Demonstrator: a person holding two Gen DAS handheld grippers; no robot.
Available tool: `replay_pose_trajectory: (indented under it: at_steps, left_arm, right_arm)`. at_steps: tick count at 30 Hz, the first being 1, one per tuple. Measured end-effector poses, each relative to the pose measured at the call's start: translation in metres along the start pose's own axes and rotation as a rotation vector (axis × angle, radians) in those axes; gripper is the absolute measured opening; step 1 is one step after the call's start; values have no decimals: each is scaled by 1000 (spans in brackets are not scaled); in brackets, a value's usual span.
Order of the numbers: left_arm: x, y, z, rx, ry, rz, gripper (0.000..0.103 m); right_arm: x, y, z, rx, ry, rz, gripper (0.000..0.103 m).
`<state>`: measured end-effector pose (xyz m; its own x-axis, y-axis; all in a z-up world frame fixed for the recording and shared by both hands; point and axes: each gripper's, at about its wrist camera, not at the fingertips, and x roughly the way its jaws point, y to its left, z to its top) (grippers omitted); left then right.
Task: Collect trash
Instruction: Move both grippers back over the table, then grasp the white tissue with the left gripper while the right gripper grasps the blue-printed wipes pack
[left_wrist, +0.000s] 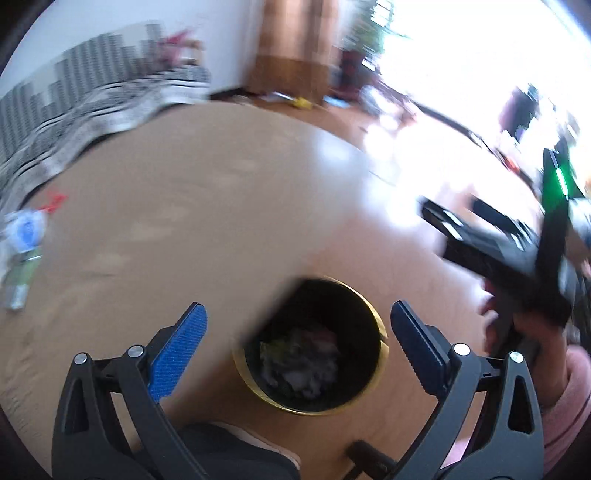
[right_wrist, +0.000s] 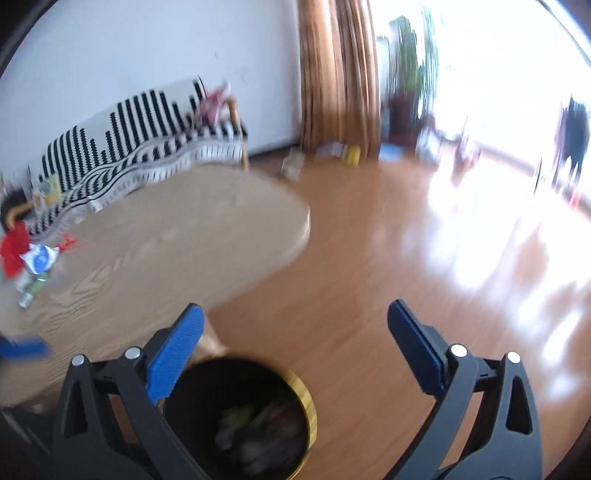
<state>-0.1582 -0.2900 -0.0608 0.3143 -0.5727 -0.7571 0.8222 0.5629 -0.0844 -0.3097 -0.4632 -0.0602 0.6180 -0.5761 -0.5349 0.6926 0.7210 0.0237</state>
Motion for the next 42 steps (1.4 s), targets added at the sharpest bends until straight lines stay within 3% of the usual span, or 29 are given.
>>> replay_pose_trajectory:
  at_steps: [4, 6, 9, 14, 18, 20, 23, 27, 29, 34, 39, 42]
  left_arm:
    - [-39, 84, -2, -166, -74, 155, 97]
    - [-58, 136, -15, -243, -100, 249, 97]
    - [-83, 208, -34, -331, -103, 366, 97]
    - [-107, 287, -50, -443, -72, 366, 97]
    - [-99, 331, -40, -421, -71, 439, 97]
    - [-85, 346, -34, -417, -38, 459, 97]
    - [-71, 371, -30, -400, -37, 429, 97]
    - [-50, 405, -26, -440, -2, 374, 97]
    - [-36, 417, -21, -427, 38, 404, 97]
    - [-8, 436, -11, -357, 114, 422, 97]
    - [6, 446, -2, -312, 107, 392, 97]
    - [13, 454, 4, -322, 90, 378, 97]
  right_arm:
    - [11, 40, 4, -123, 45, -26, 96]
    - [10, 64, 7, -159, 40, 9, 96]
    - [4, 110, 19, -194, 38, 128, 96]
    - [3, 189, 56, -197, 38, 285, 96]
    - [9, 264, 81, -184, 49, 411, 96]
    - [14, 305, 75, -237, 51, 439, 96]
    - [27, 357, 71, -271, 108, 495, 96]
    - [38, 411, 82, -271, 99, 549, 96]
    - [54, 441, 85, -283, 119, 557, 96]
    - [99, 478, 75, -255, 250, 607, 96]
    - [122, 496, 63, -268, 297, 597, 96]
    - [137, 509, 66, -257, 305, 583, 89]
